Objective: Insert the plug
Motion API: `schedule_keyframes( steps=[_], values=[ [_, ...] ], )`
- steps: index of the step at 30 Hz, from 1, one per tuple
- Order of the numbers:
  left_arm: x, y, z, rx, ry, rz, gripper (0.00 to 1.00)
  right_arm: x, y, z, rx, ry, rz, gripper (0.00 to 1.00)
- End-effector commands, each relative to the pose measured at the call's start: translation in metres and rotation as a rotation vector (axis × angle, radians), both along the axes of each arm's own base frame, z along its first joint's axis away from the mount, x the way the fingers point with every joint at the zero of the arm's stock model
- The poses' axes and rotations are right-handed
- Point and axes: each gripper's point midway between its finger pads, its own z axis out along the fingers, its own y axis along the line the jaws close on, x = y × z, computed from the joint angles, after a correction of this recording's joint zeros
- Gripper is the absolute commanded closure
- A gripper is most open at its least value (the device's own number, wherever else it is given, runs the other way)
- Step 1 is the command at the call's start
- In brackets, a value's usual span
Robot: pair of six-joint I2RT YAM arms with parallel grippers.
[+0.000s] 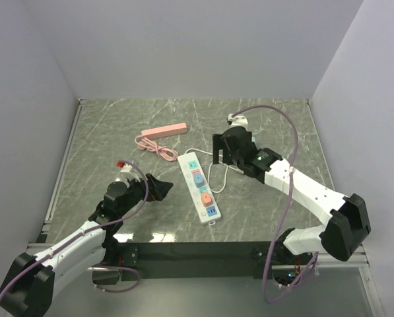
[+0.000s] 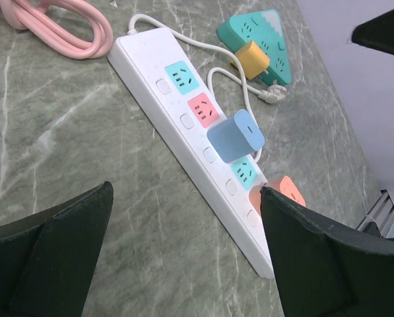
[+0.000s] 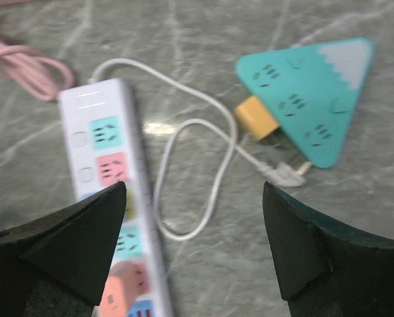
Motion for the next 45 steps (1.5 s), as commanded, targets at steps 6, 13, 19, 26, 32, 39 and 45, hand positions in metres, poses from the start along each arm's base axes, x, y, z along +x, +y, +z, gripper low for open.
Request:
schedule_keyframes(
  steps=[6, 13, 19, 26, 32, 39, 45],
  values=[
    [0.008, 0.005, 0.012, 0.011, -0.051, 0.035, 0.01, 0.031, -0.049, -0.018, -0.189, 0.091, -0.06, 0.11],
    [0.008, 0.004, 0.012, 0.011, -0.053, 0.025, 0.01, 0.054, -0.063, -0.036, -0.281, 0.171, -0.015, 0.2],
    [0.008, 0.004, 0.013, 0.011, -0.059, 0.023, 0.01, 0.069, -0.053, -0.05, -0.297, 0.215, 0.058, 0.33],
    [0.007, 0.006, 0.014, 0.018, -0.065, 0.031, 0.0, 0.075, -0.052, -0.056, -0.289, 0.306, 0.142, 0.33],
    [0.007, 0.006, 0.013, 0.026, -0.062, 0.028, 0.01, 0.083, -0.074, -0.057, -0.218, 0.418, 0.129, 0.31],
    [0.006, 0.007, 0.013, 0.025, -0.07, 0.026, 0.0, 0.075, -0.104, -0.068, -0.25, 0.412, 0.094, 0.29],
    [0.006, 0.005, 0.011, 0.024, -0.065, 0.017, 0.01, 0.075, -0.099, -0.072, -0.244, 0.389, 0.134, 0.28]
  ],
)
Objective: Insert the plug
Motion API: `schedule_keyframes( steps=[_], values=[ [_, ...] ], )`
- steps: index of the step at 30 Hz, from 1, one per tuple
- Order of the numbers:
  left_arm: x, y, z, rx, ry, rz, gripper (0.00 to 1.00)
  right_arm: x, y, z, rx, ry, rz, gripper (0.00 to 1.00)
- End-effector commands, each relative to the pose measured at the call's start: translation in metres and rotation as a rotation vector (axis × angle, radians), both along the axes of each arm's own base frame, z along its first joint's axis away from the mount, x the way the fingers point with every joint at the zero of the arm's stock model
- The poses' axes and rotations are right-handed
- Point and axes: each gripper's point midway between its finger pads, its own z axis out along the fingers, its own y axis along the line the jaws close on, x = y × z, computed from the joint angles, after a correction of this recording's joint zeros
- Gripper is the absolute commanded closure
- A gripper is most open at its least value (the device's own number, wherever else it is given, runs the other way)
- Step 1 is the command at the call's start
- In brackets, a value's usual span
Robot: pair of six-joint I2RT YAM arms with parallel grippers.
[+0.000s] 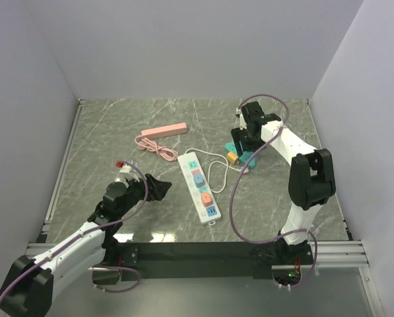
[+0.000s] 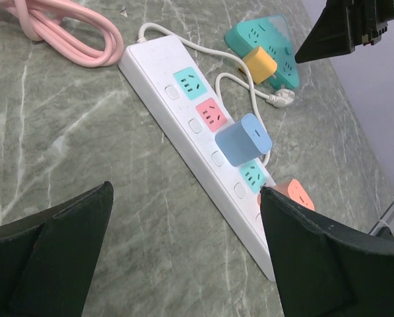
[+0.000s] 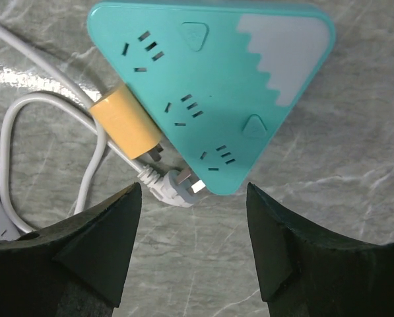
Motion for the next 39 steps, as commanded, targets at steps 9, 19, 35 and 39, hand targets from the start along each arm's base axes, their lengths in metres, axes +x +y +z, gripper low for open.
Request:
schedule_keyframes(
  steps=[9, 19, 35, 39],
  values=[
    [0.004, -0.002, 0.009, -0.003, -0.038, -0.01, 0.01, 0.007, 0.025, 0.028, 0.105, -0.102, 0.11, 0.27],
    [0.003, -0.001, 0.01, -0.005, -0.039, -0.008, 0.01, 0.014, 0.05, 0.034, 0.119, -0.086, 0.205, 0.28],
    [0.001, 0.001, 0.015, -0.018, -0.056, -0.003, 0.01, -0.008, 0.038, 0.033, 0.104, -0.063, 0.174, 0.28],
    [0.001, -0.003, 0.013, -0.014, -0.044, -0.023, 0.01, 0.003, 0.018, 0.042, 0.07, -0.121, 0.117, 0.27]
  ],
)
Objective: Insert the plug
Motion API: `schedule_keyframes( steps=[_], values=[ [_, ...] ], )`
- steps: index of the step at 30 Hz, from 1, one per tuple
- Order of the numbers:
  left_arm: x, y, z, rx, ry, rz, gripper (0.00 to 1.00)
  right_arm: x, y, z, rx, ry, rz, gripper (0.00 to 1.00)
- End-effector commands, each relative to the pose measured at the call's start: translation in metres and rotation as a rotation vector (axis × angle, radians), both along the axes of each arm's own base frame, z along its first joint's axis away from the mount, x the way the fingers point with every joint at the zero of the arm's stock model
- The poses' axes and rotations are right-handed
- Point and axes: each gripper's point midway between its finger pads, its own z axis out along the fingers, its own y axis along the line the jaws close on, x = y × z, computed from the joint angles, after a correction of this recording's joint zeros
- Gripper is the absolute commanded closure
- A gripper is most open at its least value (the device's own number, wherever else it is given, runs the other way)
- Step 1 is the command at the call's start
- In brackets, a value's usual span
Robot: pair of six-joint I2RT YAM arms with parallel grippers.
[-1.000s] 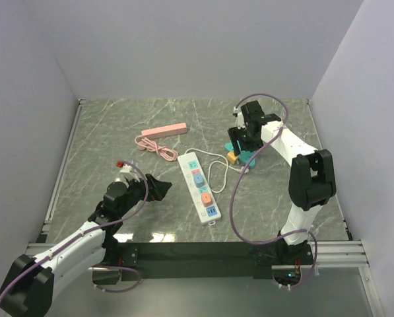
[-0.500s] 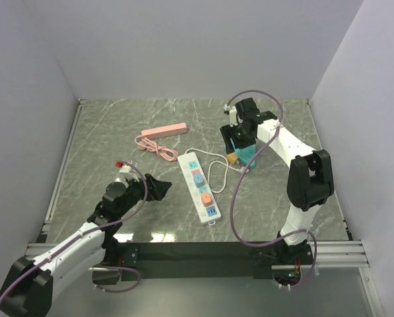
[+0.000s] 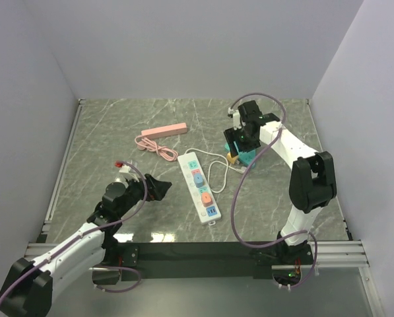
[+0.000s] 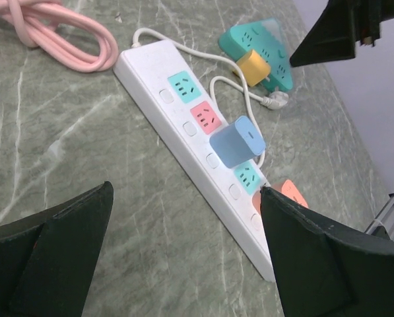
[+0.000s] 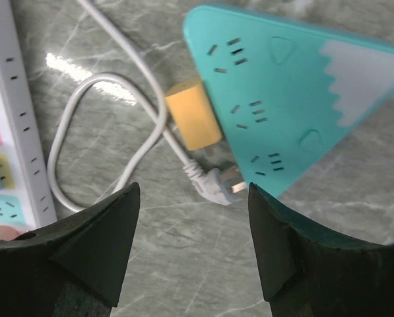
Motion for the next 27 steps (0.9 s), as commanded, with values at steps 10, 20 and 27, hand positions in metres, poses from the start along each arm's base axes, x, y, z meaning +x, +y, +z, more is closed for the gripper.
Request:
schedule_keyframes(
  steps=[10, 20, 27],
  values=[
    [0.001, -0.003, 0.007, -0.009, -0.027, -0.02, 0.01, 0.045, -0.038, 0.005, -0.03, -0.13, -0.1, 0.24],
    [-0.001, -0.002, 0.009, -0.016, -0.037, -0.021, 0.01, 0.039, -0.034, -0.016, -0.044, -0.08, -0.046, 0.25],
    [-0.002, -0.005, 0.007, -0.022, -0.032, -0.037, 0.01, 0.027, -0.006, -0.017, 0.026, -0.07, 0.058, 0.25]
  ],
)
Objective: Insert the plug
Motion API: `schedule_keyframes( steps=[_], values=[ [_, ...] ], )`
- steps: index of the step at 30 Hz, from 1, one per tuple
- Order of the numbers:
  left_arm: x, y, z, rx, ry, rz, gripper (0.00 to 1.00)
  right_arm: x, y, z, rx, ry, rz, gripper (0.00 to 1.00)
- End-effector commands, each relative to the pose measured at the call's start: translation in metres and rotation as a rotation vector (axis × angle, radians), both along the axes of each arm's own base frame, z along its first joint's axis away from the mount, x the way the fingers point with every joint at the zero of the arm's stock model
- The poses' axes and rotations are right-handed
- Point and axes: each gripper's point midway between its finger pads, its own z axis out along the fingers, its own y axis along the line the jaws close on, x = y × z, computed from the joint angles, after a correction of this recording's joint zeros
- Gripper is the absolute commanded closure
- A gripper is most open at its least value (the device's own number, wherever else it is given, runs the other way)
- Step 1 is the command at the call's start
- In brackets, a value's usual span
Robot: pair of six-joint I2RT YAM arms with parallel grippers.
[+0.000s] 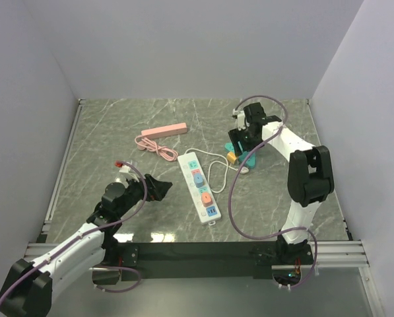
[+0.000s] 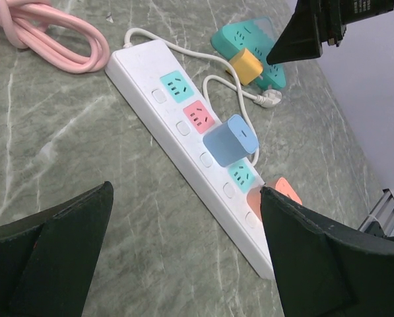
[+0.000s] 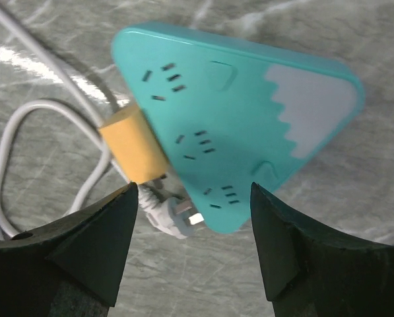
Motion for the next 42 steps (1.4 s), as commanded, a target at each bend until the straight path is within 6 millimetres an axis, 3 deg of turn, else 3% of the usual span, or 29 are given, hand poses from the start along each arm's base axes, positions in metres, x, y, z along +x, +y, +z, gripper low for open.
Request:
schedule_keyframes(
  steps=[1, 7, 13, 18, 22, 25, 35, 36, 37, 39, 40, 42],
  values=[
    [0.0, -0.002, 0.005, -0.015, -0.026, -0.018, 0.01, 0.0, 0.026, 0.009, 0.055, -0.038, 0.097, 0.25],
    [0.0, 0.001, 0.005, -0.011, -0.032, 0.0, 0.01, 0.003, 0.036, 0.006, 0.06, -0.041, 0.121, 0.25],
    [0.001, 0.001, 0.003, 0.0, -0.021, -0.002, 0.01, -0.001, 0.058, -0.017, 0.057, 0.02, 0.181, 0.27],
    [0.0, 0.003, 0.005, -0.003, -0.03, 0.01, 0.01, 0.0, 0.057, -0.015, 0.067, 0.004, 0.17, 0.31],
    [0.001, 0.003, 0.006, 0.0, -0.032, 0.011, 0.01, -0.001, 0.058, -0.018, 0.069, 0.022, 0.17, 0.51],
    [0.001, 0.003, 0.004, 0.002, -0.024, 0.008, 0.01, -0.004, 0.056, -0.019, 0.058, 0.042, 0.165, 0.55],
    [-0.002, 0.002, 0.007, -0.007, -0.033, -0.004, 0.01, -0.012, 0.052, -0.027, 0.024, 0.057, 0.104, 0.5],
    [-0.002, 0.002, 0.007, -0.007, -0.034, -0.002, 0.01, -0.012, 0.053, -0.026, 0.014, 0.051, 0.097, 0.53],
    [-0.001, 0.003, 0.007, -0.008, -0.034, 0.002, 0.01, -0.006, 0.052, -0.023, 0.001, 0.015, 0.079, 0.7],
    [-0.001, 0.002, 0.008, -0.008, -0.04, 0.001, 0.0, -0.01, 0.053, -0.025, 0.02, 0.008, 0.054, 0.85],
    [-0.001, 0.002, 0.01, -0.011, -0.043, 0.001, 0.01, -0.005, 0.055, -0.019, 0.036, -0.028, 0.045, 0.9],
    [-0.001, 0.001, 0.012, -0.013, -0.053, -0.004, 0.01, -0.01, 0.05, -0.02, 0.029, -0.036, 0.017, 0.9]
  ],
)
